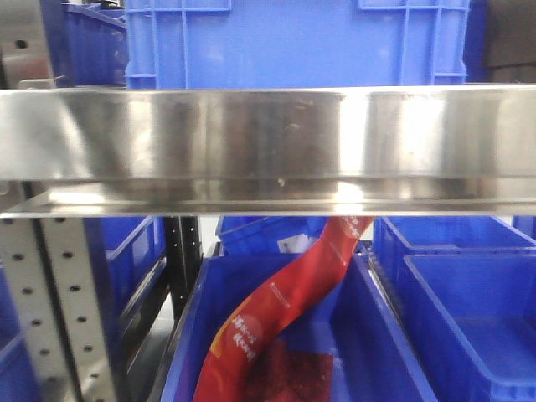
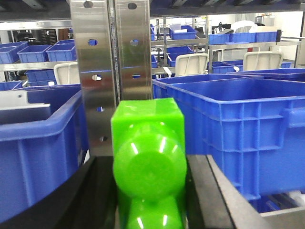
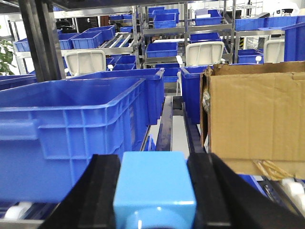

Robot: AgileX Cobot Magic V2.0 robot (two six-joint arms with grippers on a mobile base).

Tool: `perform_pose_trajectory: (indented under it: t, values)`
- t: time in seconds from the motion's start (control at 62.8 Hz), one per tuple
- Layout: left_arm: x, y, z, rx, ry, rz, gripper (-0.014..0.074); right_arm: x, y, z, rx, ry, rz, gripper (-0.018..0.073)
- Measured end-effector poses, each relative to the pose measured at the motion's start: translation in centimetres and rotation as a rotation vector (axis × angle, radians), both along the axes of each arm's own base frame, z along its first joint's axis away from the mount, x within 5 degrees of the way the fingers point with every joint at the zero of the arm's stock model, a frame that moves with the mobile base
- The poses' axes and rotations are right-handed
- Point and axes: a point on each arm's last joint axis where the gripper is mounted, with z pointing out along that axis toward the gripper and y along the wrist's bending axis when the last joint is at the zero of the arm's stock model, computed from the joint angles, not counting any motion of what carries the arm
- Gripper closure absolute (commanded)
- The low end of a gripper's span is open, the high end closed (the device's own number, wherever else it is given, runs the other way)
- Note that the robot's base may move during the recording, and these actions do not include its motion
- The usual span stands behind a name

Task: Grab block from conveyor and place in blue bin
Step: 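Drive up to the shelf and stop beside a blue bin, then move the left gripper over the blue bin and open it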

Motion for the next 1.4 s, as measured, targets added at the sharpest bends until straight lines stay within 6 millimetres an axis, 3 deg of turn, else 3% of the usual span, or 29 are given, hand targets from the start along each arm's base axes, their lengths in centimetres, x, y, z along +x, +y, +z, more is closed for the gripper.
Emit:
perform_pose_trajectory:
  t: [1.035, 1.131, 1.258, 1.402]
  values:
    - [0.0, 0.0, 0.0, -0.006, 0.0, -0.002, 0.0708, 0.0, 0.1, 0.1, 0.022, -0.008, 0.007, 0.0721]
    - [0.0, -0.1, 0.7, 0.009, 0.01, -0.011, 0.0708, 0.0, 0.3, 0.7, 0.013, -0.001, 0.032, 0.0721]
    - [0.5, -0.4, 3.2, 0.03, 0.023, -0.041, 0.0708, 0.6, 0.7, 2.3, -0.025, -0.008, 0.074, 0.0721]
    - [2.1, -1.1, 6.2, -0.009, 0.069, -0.111, 0.0708, 2.6, 1.2, 4.0, 0.008, 0.021, 0.123, 0.0721]
